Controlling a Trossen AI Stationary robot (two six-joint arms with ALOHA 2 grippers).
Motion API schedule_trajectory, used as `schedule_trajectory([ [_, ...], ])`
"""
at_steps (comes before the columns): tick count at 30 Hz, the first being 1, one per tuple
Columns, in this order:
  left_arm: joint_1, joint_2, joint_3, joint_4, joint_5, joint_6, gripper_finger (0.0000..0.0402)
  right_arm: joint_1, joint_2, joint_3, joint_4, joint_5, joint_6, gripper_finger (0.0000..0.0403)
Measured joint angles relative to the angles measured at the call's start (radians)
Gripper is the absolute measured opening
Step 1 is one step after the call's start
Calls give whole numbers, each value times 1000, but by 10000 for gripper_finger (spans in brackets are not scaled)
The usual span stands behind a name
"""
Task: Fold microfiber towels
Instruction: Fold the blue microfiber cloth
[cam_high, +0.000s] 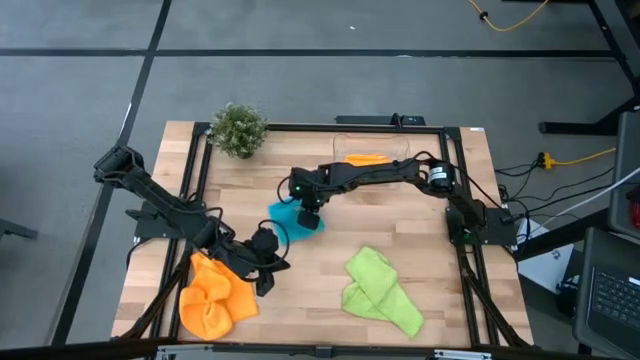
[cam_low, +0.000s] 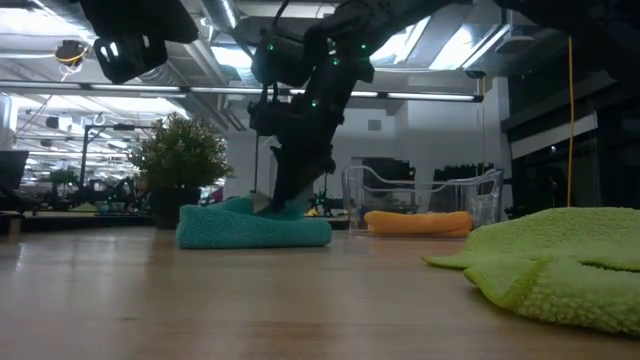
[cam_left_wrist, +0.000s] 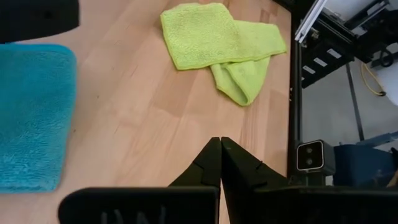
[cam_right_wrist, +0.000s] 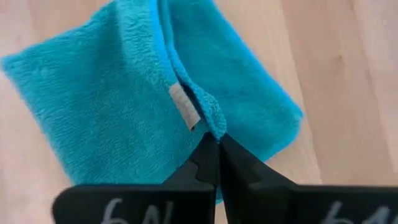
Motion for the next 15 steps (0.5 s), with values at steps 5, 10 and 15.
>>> schedule_trajectory([
  [5, 0, 0, 0, -2, 1, 0, 0, -7, -1, 0, 39, 30, -4, 6],
  [10, 0, 0, 0, -18, 2, 0, 0, -8, -3, 0, 53, 33, 1, 18],
  [15, 0, 0, 0, -22, 2, 0, 0, -8, -3, 0, 53, 34, 28, 88],
])
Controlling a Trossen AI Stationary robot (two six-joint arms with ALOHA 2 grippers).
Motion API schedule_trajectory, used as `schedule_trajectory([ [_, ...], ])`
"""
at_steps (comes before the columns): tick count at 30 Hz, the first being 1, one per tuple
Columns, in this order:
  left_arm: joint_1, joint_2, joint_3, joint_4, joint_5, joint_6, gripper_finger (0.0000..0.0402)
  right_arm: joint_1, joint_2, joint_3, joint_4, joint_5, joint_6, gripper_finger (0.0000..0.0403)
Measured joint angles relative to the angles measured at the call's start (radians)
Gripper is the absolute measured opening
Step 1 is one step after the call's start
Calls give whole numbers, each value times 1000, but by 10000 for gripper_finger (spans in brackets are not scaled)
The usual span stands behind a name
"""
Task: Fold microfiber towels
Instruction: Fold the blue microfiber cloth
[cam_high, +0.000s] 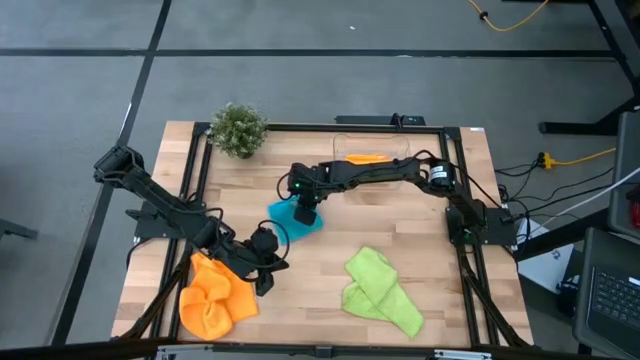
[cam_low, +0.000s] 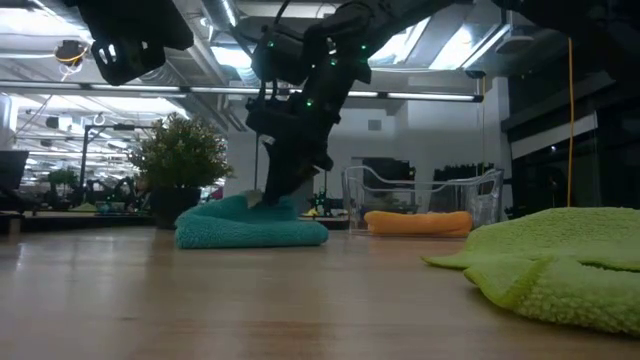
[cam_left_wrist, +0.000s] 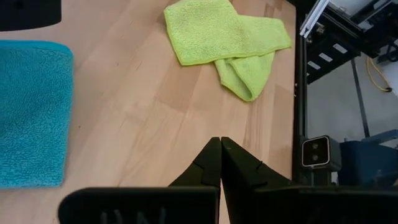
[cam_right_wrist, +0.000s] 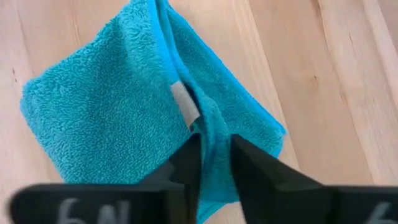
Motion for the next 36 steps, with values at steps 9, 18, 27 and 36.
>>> schedule_trajectory([
  [9, 0, 0, 0, -15, 0, 0, 0, -24, 0, 82, -62, 2, 0, 179],
  [18, 0, 0, 0, -61, -1, -31, 0, -19, -1, 438, -503, -63, -30, 188],
  [27, 1, 0, 0, -60, -27, -28, 0, 52, -203, 432, -798, -100, -223, 188],
  [36, 102, 47, 0, -29, 21, -73, 0, 61, -415, 209, -807, -106, -136, 188],
])
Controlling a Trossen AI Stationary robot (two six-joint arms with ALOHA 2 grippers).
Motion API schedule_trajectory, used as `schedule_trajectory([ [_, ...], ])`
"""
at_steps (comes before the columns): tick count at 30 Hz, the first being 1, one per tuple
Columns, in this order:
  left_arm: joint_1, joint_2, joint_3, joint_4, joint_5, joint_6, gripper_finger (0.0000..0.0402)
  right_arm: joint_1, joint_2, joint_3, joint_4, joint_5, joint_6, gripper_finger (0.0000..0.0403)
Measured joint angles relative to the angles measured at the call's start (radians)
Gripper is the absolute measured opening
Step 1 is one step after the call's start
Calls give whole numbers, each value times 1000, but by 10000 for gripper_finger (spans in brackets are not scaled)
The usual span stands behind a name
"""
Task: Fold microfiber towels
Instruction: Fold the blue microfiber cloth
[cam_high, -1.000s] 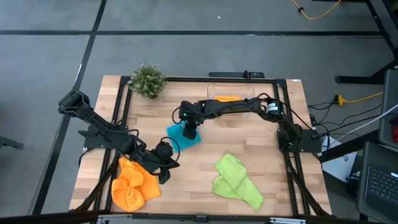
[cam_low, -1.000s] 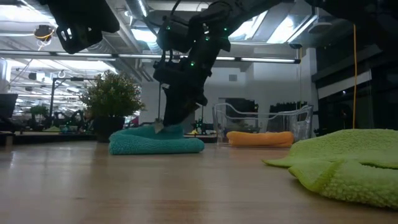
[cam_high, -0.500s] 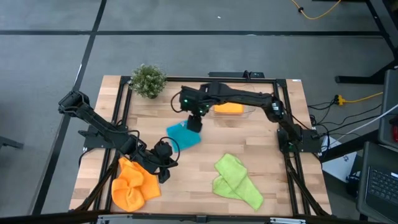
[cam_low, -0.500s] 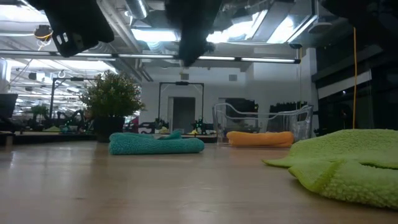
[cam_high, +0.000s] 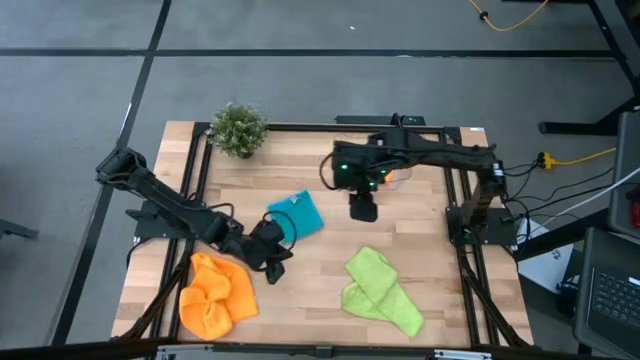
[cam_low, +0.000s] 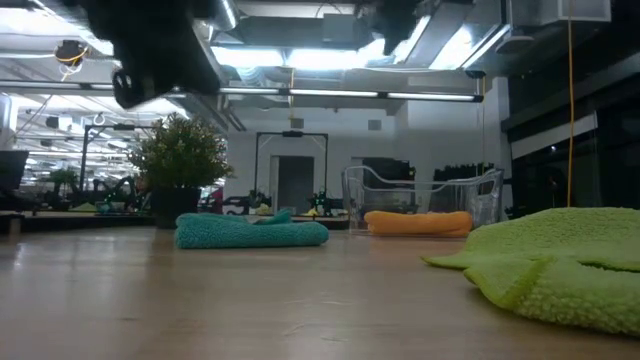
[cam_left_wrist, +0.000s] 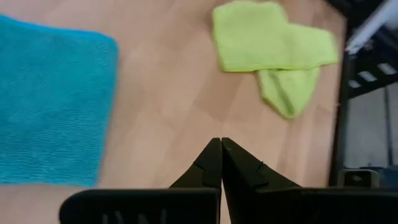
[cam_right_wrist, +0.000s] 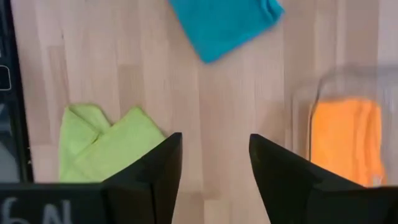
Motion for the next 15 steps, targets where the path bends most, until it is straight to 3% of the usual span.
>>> schedule_trajectory([
  [3, 53, 35, 0, 0, 35, 14, 0, 0, -85, -76, -1, 19, 74, 188],
  [7, 129, 67, 0, 0, 115, 13, 17, 19, -204, -179, 16, 119, 213, 188],
  [12, 234, 71, 0, 2, 72, 69, 71, 66, -349, -348, 98, 233, 347, 188],
  [15, 300, 86, 0, -12, 76, 77, 94, 92, -423, -464, 166, 235, 389, 188],
])
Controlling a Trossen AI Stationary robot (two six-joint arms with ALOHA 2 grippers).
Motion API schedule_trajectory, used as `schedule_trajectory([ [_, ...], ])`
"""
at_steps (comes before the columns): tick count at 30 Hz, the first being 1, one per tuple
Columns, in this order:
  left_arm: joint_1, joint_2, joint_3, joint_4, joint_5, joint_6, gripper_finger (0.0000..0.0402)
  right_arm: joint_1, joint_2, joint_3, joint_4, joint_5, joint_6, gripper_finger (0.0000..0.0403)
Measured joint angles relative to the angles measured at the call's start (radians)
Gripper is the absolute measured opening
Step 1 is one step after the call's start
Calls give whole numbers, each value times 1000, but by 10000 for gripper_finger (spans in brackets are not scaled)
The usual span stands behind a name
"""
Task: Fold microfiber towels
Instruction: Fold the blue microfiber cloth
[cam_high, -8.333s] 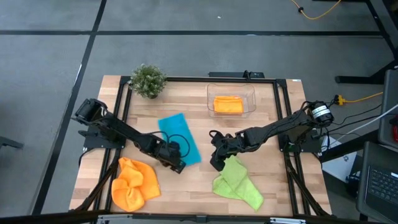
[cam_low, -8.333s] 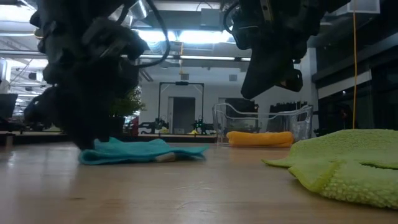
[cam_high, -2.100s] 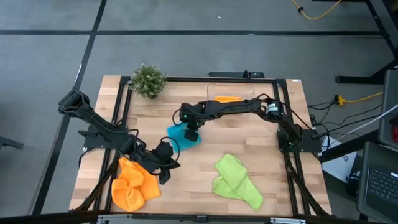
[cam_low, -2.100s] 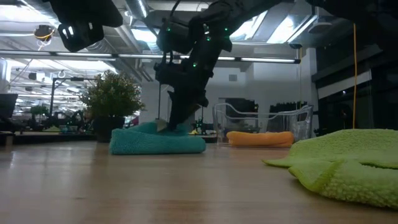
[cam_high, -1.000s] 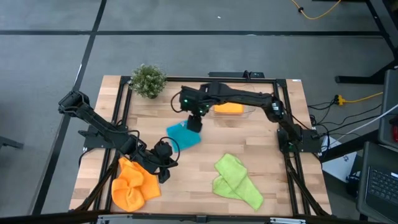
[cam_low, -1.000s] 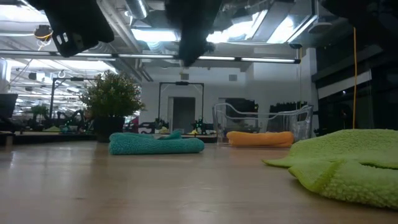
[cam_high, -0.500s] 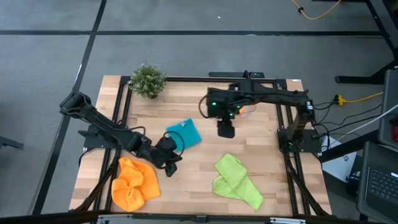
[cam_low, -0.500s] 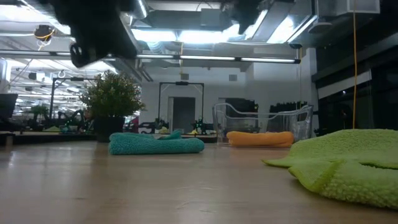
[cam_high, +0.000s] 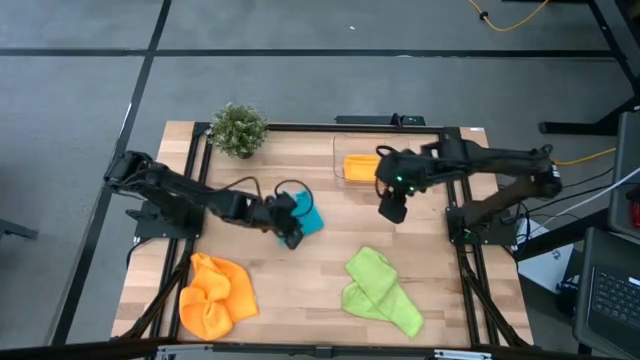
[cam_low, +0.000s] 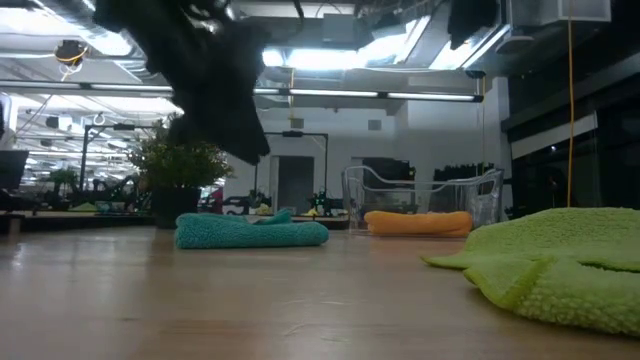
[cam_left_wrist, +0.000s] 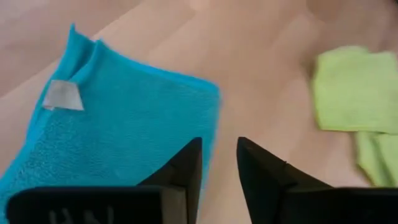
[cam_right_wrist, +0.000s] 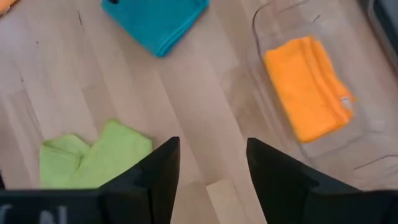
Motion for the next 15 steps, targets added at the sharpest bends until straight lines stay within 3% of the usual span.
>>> schedule_trajectory([
  [6, 78, 81, 0, -34, 29, 14, 102, 31, -100, -249, 219, 2, 108, 188],
  [15, 93, 230, 5, -38, 167, 81, 102, 59, -96, -568, 798, -7, 77, 188],
])
